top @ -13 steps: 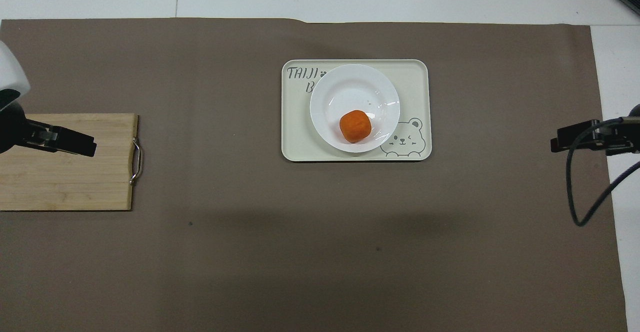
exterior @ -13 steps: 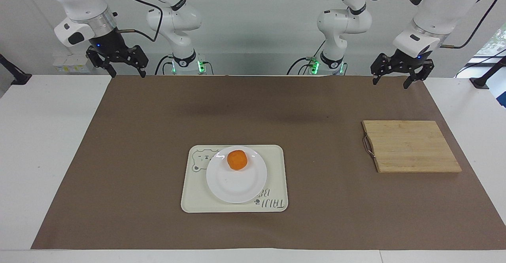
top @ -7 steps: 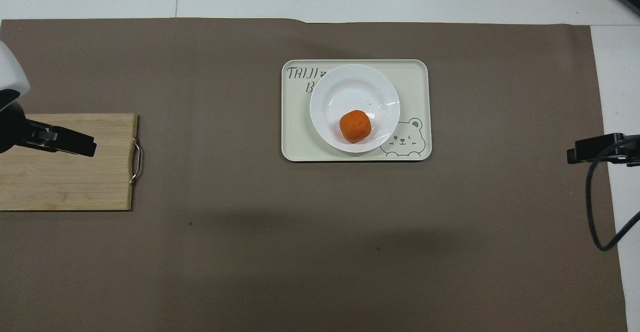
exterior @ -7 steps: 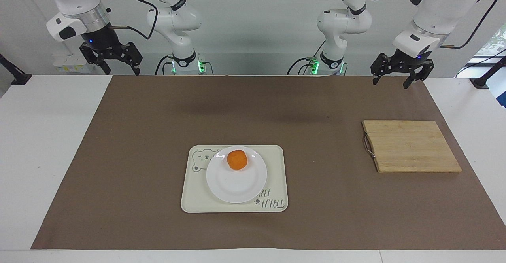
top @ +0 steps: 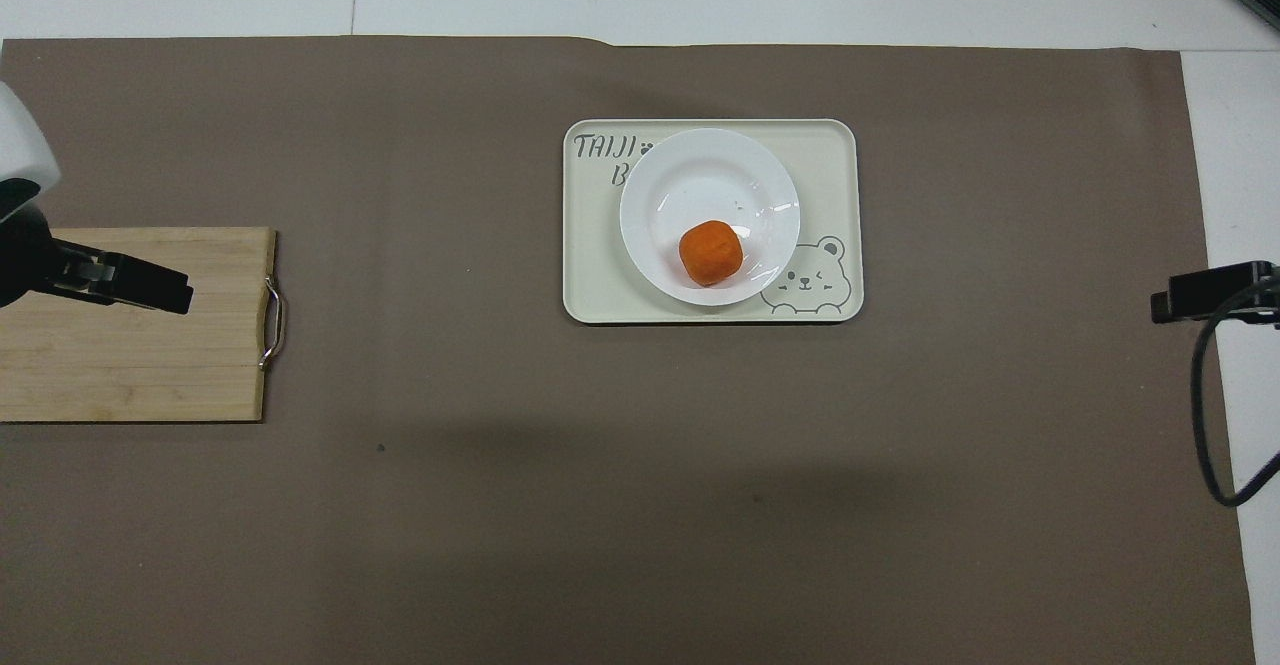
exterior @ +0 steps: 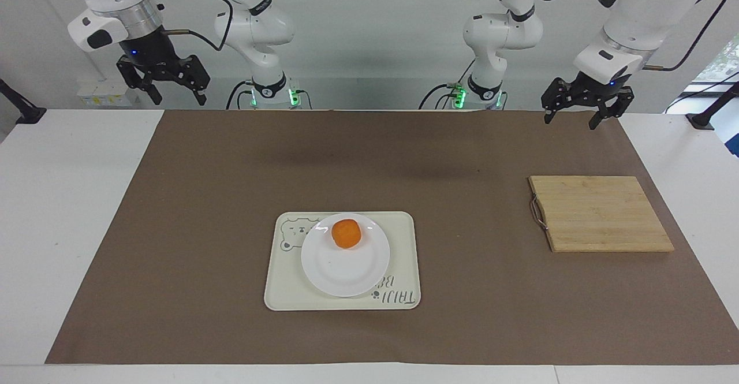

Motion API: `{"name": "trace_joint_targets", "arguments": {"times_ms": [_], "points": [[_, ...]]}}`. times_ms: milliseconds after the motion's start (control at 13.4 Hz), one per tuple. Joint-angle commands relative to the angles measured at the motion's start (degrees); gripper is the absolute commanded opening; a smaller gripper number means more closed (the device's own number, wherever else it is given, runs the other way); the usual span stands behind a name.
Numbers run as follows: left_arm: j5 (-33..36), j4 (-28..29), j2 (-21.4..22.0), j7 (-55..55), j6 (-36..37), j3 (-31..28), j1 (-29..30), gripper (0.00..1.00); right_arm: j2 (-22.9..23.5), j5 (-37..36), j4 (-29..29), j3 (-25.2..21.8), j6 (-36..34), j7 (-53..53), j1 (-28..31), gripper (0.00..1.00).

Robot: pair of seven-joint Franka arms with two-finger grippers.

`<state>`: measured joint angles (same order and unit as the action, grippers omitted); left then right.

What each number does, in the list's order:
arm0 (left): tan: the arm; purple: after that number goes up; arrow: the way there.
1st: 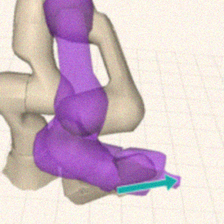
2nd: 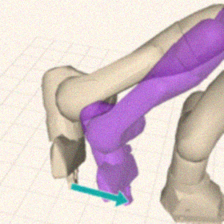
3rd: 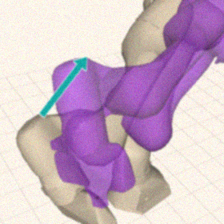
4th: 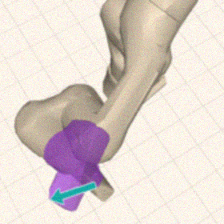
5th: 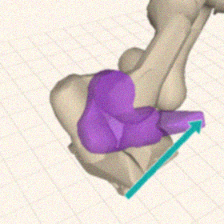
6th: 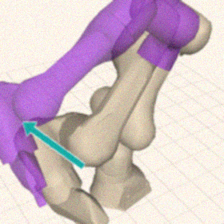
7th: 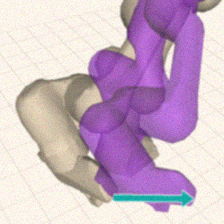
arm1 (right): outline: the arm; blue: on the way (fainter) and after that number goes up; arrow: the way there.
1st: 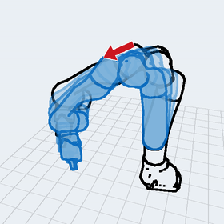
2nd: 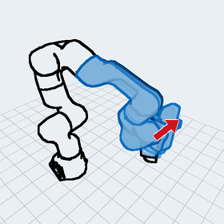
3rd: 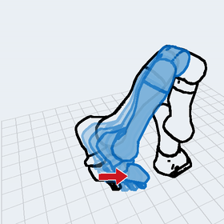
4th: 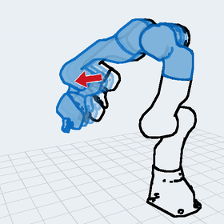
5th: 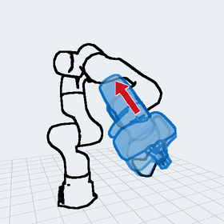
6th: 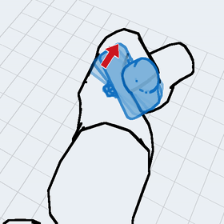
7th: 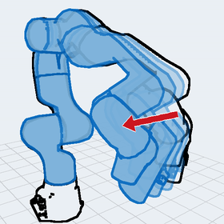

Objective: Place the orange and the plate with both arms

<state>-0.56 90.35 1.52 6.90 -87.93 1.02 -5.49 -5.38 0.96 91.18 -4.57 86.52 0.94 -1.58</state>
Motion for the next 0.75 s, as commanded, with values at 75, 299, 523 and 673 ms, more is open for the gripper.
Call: {"name": "trace_joint_targets", "arguments": {"times_ms": [75,299,523,673], "points": [[0.7,0.3,0.7,0.0,-0.2,0.2,0.8,1.00,0.8,-1.8,-1.4,0.7,-1.0,-0.1,0.6,1.00],[0.5,0.3,0.7,0.7,-0.1,0.2,1.9,1.00,0.6,-1.8,-1.4,0.7,-1.0,-0.1,0.4,1.00],[0.5,0.4,0.7,0.7,-0.2,0.2,2.0,1.00,0.4,-1.8,-1.0,0.7,-1.1,-0.1,0.4,1.00],[0.5,0.4,0.7,0.7,-0.1,0.2,1.9,1.00,0.2,-1.7,-0.9,0.7,-1.1,-0.1,0.4,1.00]]}}
